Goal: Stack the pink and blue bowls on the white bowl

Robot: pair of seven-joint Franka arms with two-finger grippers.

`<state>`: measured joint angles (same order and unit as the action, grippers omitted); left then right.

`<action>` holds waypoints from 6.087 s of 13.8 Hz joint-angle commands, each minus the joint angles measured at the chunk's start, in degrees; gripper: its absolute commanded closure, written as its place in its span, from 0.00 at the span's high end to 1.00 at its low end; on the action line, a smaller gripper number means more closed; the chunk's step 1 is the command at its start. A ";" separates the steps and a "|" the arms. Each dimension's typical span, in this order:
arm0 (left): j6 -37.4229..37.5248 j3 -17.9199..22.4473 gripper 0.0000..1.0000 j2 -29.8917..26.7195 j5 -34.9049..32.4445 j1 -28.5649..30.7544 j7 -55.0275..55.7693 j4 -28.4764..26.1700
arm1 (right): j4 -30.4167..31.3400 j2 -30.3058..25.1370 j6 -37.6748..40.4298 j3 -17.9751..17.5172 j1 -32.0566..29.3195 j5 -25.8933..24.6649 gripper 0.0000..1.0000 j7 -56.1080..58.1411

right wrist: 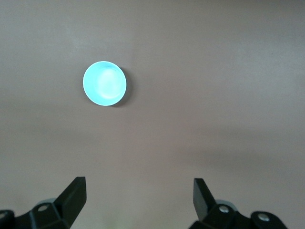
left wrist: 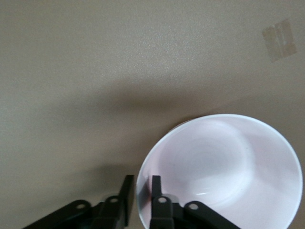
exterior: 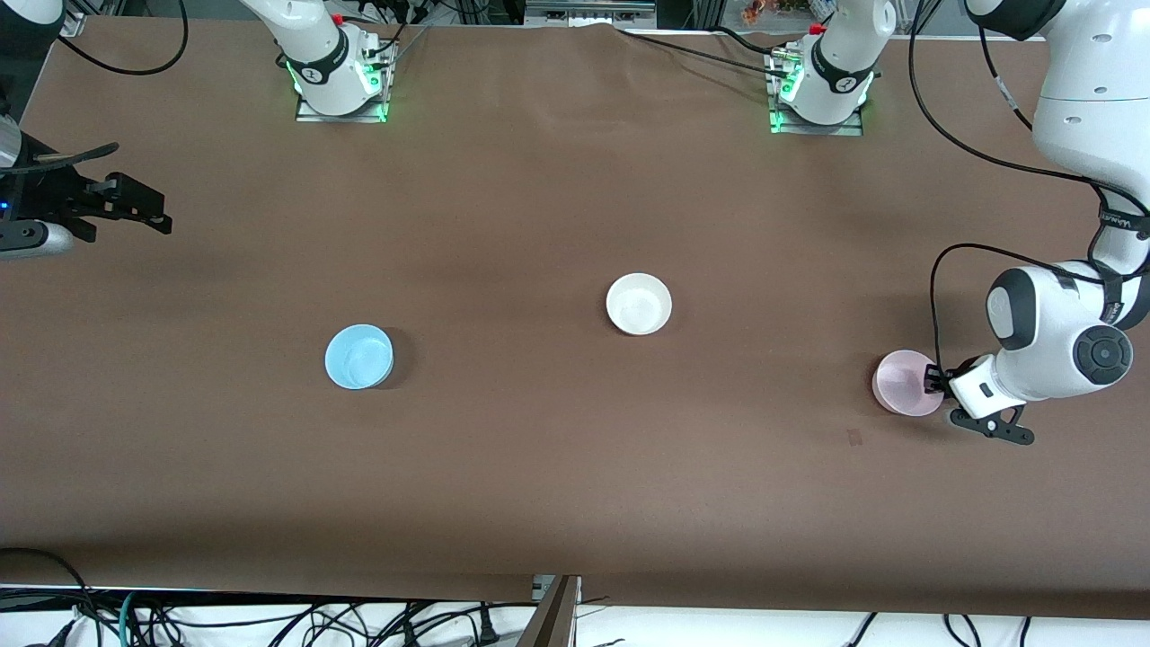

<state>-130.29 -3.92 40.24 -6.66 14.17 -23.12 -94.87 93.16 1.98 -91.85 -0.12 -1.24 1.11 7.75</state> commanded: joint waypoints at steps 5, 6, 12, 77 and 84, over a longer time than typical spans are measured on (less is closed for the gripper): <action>5.20 -0.65 0.00 -2.18 1.12 -0.37 -7.78 0.56 | -0.78 0.30 0.80 -0.23 -0.08 -0.84 0.99 0.77; 6.26 -2.39 0.00 -3.58 1.12 -0.37 -11.03 1.00 | -0.70 0.30 0.80 -0.31 -0.08 -0.84 0.99 0.77; 20.65 -13.20 0.00 -9.39 1.12 -1.42 -8.45 6.88 | -0.78 0.30 0.80 -0.32 -0.08 -0.84 0.99 0.77; 21.03 -20.43 1.00 -5.95 -1.25 -23.59 42.37 7.42 | -6.05 -0.05 4.04 1.71 -0.35 2.58 0.99 -1.07; 23.93 -19.99 1.00 -18.08 -1.87 -11.82 42.02 8.38 | -5.70 3.89 4.14 0.65 1.15 2.94 0.99 -2.39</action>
<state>-107.73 -23.55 25.14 -7.43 -0.44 18.76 -86.06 88.11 3.25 -88.24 0.74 -0.96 3.78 6.56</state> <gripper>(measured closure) 0.000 0.000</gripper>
